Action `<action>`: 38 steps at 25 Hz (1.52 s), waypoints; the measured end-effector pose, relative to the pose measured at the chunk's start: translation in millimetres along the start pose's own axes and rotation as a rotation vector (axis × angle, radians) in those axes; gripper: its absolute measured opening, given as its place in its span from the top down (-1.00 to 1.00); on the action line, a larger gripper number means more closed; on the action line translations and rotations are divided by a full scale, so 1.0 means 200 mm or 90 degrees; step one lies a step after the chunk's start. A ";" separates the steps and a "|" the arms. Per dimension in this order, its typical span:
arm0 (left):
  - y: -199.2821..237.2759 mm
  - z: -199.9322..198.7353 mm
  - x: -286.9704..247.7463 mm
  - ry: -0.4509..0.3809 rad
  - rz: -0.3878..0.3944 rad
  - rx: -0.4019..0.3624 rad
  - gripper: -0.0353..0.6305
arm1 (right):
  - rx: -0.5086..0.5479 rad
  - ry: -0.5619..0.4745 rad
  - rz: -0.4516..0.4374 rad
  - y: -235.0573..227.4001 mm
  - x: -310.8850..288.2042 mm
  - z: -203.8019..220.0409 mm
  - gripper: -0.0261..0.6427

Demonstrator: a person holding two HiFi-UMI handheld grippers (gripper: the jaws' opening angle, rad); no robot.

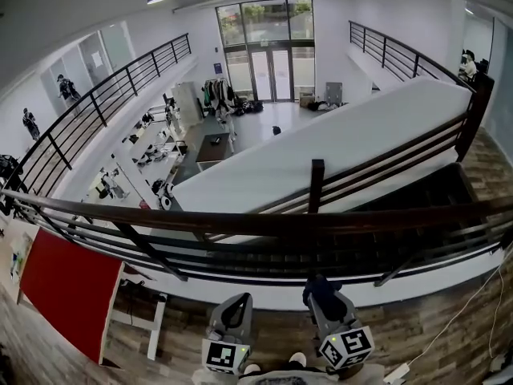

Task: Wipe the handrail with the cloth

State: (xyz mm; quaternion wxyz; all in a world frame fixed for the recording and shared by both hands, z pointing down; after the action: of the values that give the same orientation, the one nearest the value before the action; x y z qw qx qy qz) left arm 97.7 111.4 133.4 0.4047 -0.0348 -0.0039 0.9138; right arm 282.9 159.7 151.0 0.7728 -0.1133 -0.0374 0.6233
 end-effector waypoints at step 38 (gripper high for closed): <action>1.08 0.04 0.19 -0.005 -0.126 0.010 0.91 | 0.050 0.043 -0.140 0.81 -0.95 0.08 0.59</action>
State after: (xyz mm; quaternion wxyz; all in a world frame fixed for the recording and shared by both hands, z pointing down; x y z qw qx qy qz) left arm -87.3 -6.0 131.7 0.4933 -0.0273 -0.0018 0.8694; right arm 83.1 8.7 147.2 0.8412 -0.0994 0.0009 0.5316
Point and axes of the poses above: the fingertips, and each gripper's own axes: x backward along the fingers, y to its left, z out of its underside, the point moved 3 cm from there along x, backward along the fingers, and after that the axes turned 2 degrees about x, right-handed, at the moved point
